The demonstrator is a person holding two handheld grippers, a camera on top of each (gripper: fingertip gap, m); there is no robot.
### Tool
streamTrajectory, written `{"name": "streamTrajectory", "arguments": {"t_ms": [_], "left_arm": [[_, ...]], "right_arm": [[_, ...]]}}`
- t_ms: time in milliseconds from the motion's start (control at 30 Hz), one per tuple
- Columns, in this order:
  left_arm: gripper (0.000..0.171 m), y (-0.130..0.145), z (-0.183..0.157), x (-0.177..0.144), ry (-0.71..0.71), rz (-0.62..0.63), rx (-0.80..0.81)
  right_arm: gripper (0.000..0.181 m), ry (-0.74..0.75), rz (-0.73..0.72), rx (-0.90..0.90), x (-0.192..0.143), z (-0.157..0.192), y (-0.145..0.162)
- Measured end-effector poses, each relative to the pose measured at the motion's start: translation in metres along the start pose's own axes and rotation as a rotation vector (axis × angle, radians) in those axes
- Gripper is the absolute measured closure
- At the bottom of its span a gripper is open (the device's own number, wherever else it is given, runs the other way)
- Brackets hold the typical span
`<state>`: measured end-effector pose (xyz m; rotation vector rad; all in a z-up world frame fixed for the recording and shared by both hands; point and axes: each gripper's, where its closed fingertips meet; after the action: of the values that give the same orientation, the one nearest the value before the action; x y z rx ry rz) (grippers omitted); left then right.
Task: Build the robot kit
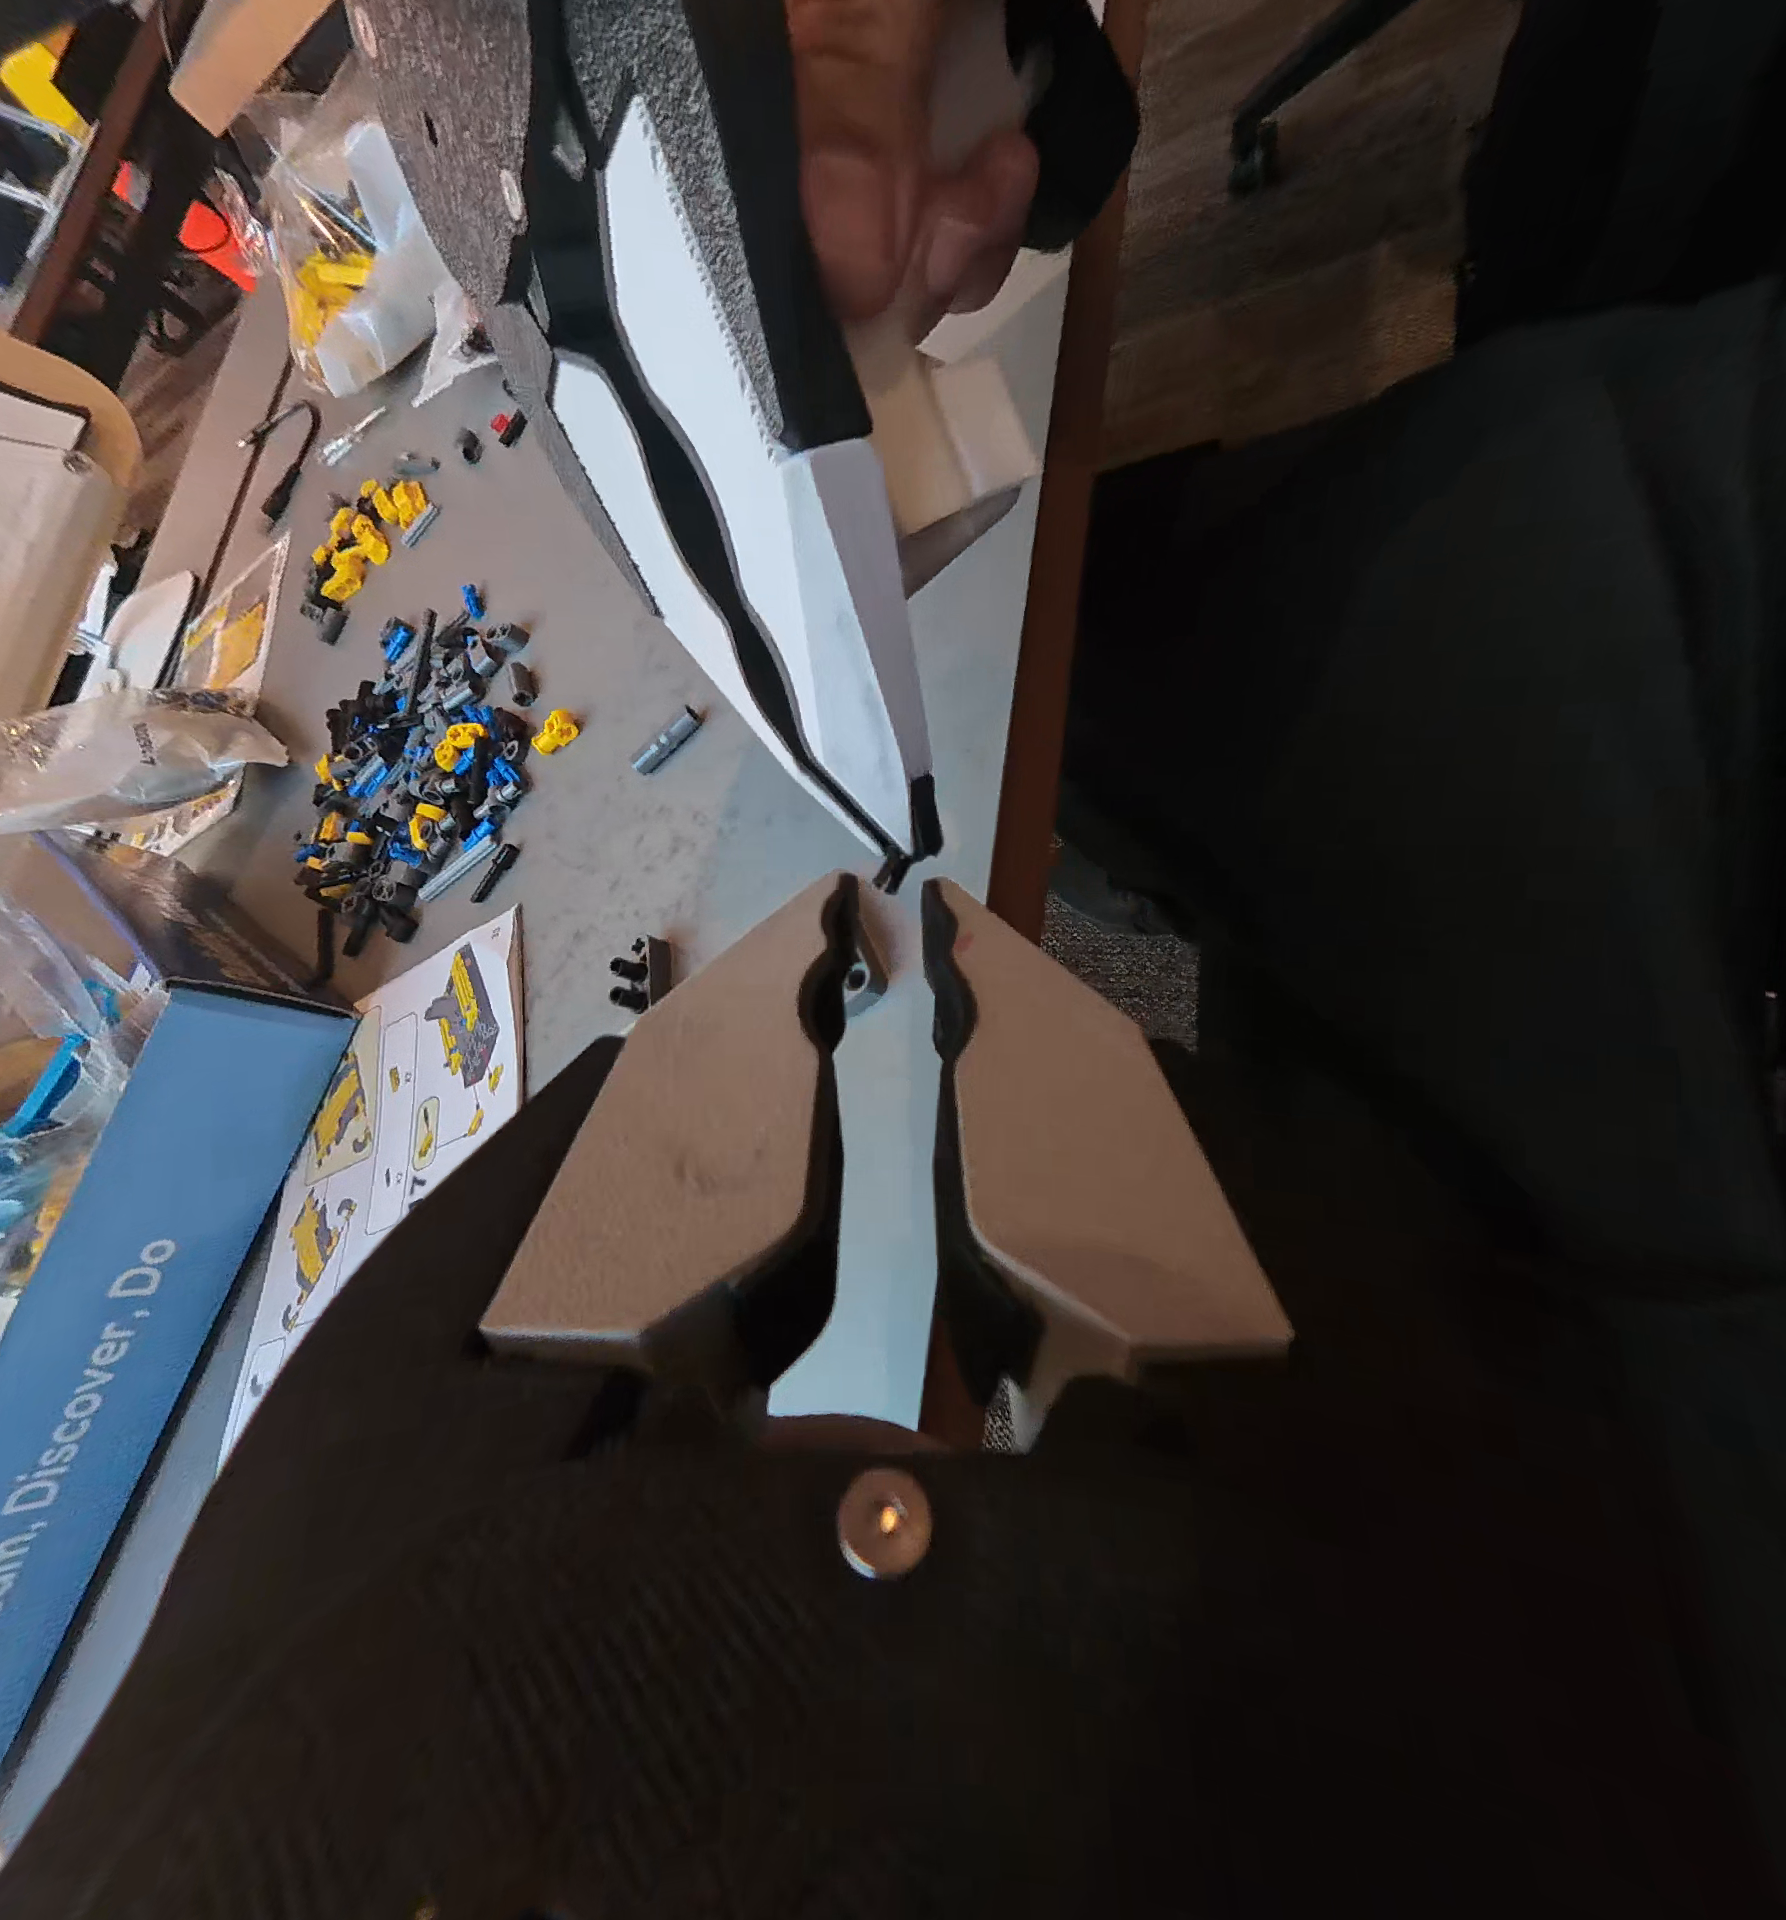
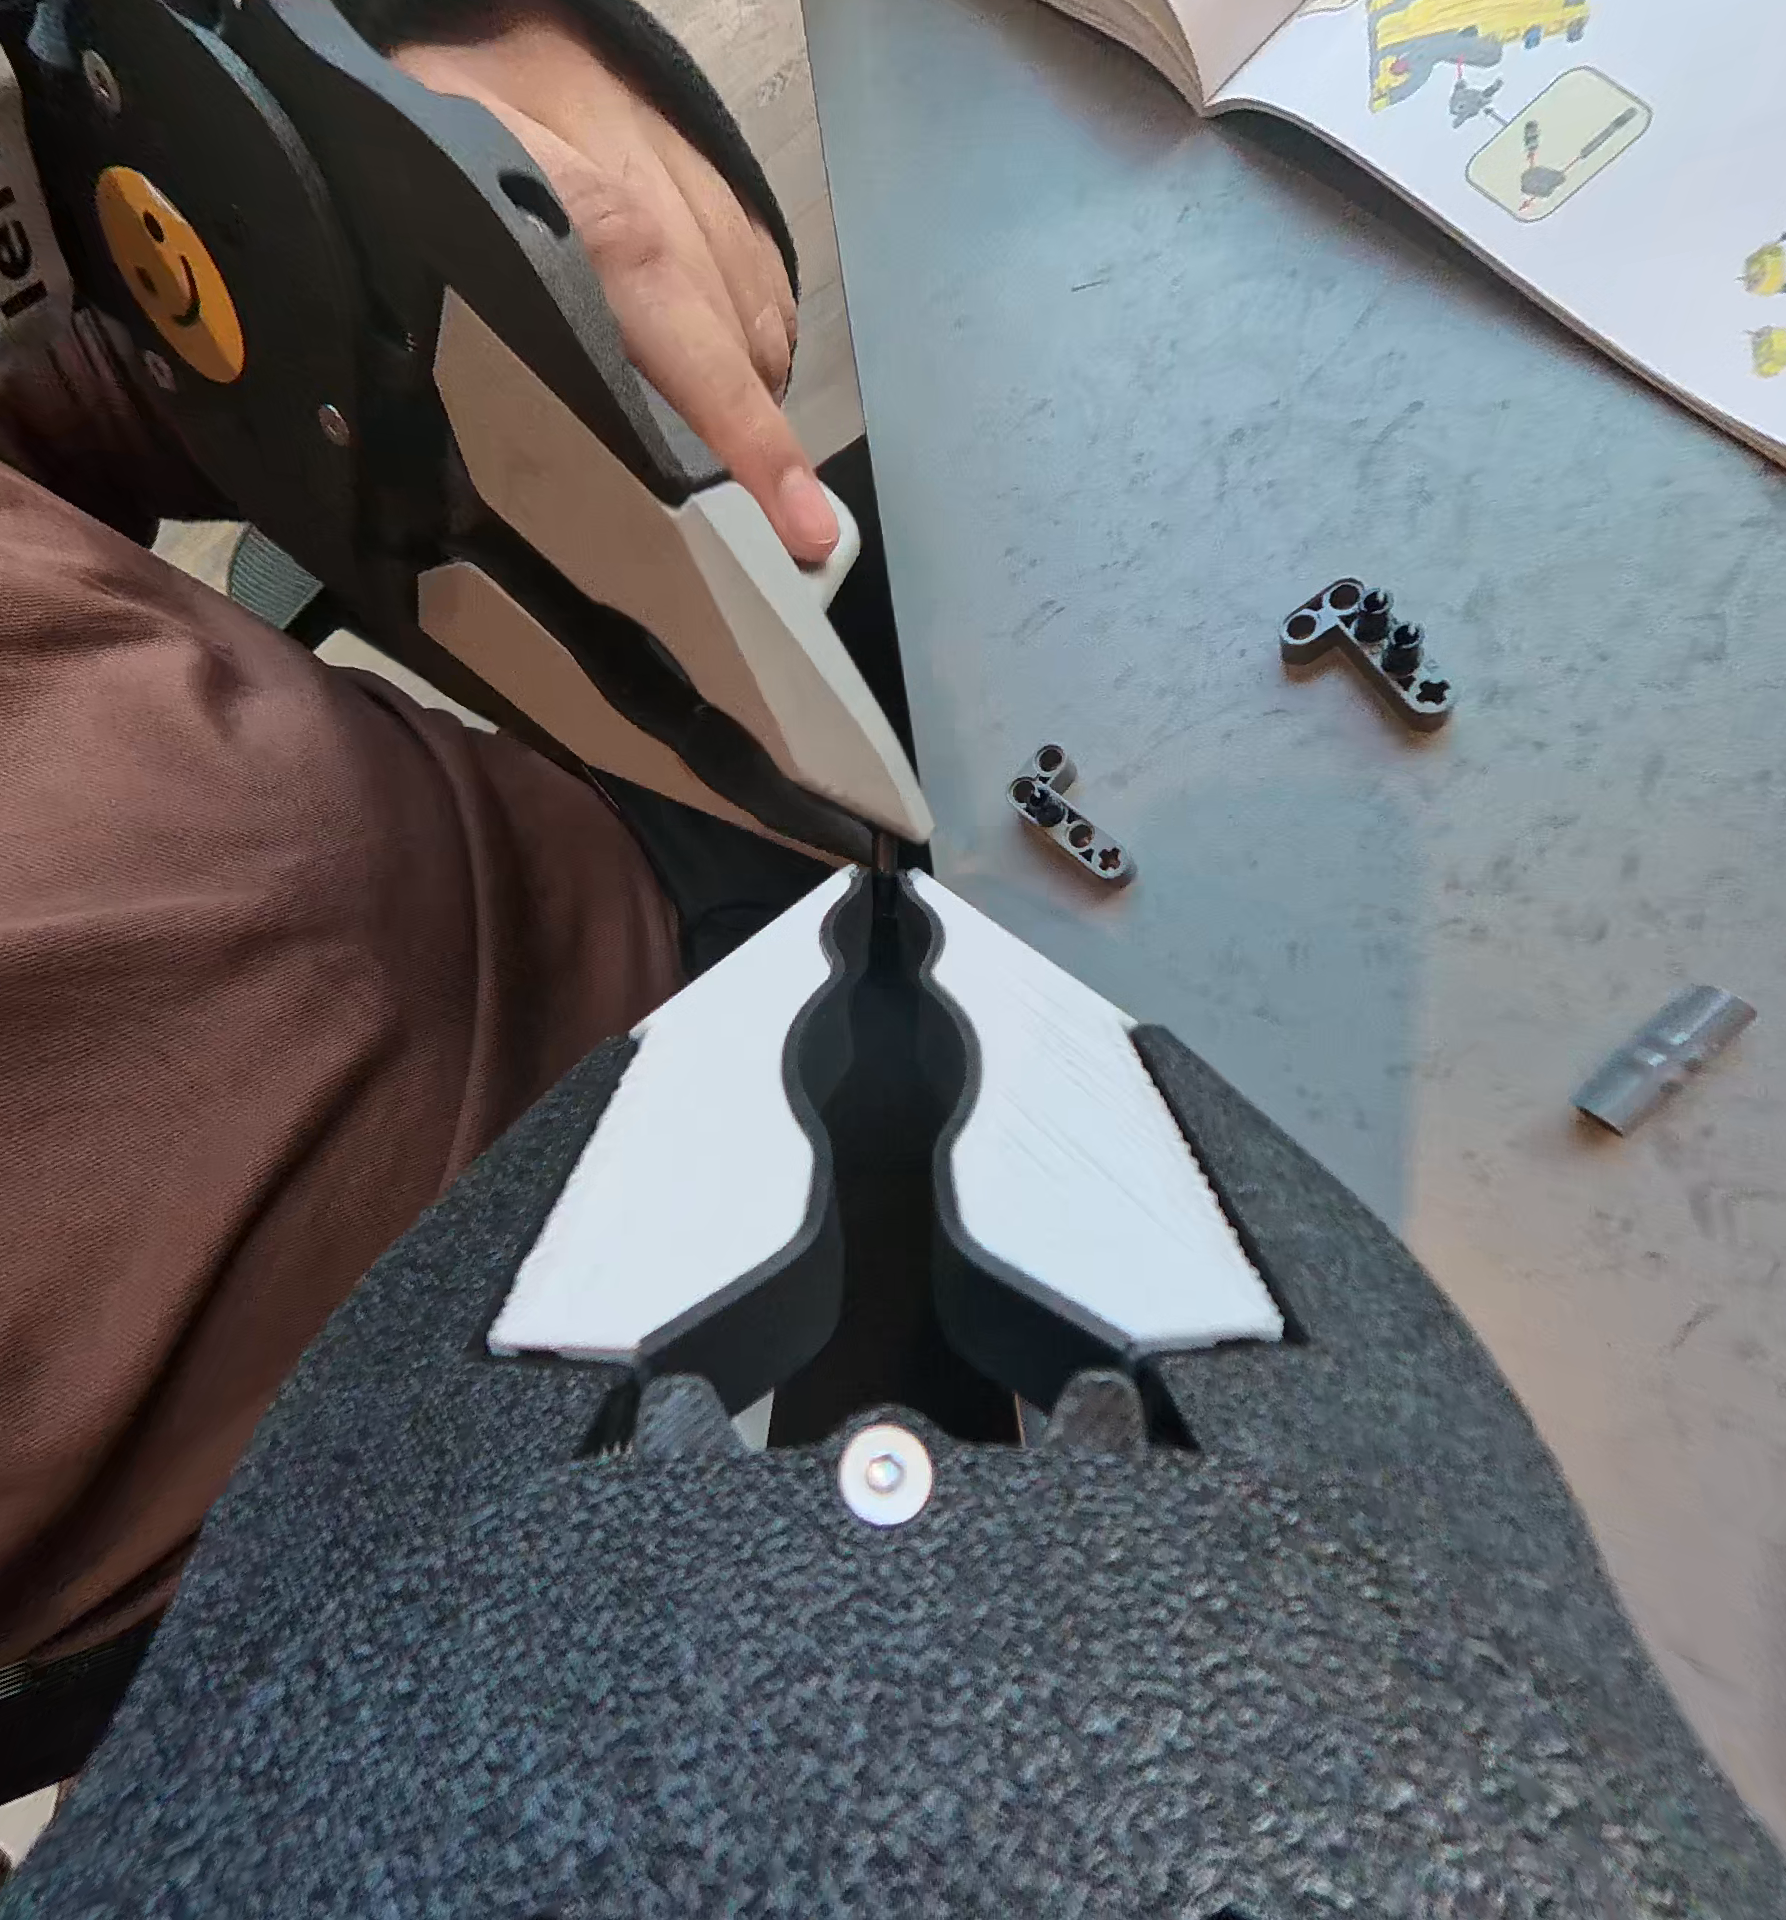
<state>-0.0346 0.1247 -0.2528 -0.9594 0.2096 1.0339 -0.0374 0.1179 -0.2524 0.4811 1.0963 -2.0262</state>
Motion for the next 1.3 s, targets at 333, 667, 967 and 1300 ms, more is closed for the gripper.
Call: {"name": "streamTrajectory", "arguments": {"t_ms": [333, 667, 967, 1300], "left_arm": [[0.17, -0.005, 0.008, -0.002, -0.081, -0.039, 0.01], [0.17, -0.019, 0.032, -0.017, -0.126, -0.23, -0.246], [0.17, -0.028, 0.025, -0.02, -0.079, -0.294, -0.254], [0.17, -0.033, 0.024, -0.023, -0.061, -0.334, -0.265]], "right_arm": [[0.178, -0.013, -0.067, -0.01, -0.008, 0.004, -0.01], [0.162, 0.219, -0.182, -0.452, -0.041, 0.02, -0.029], [0.166, 0.36, -0.134, -0.723, -0.037, 0.029, -0.025], [0.172, 0.423, -0.099, -0.777, -0.036, 0.027, -0.024]]}}
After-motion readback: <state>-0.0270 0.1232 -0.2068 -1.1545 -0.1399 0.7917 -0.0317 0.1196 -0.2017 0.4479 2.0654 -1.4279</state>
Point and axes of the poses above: each gripper's, where its closed fingertips meet, x out along the fingers, y out of its underside, z = x × y across the jaws, and after that the axes turned 9 degrees about x, right-handed
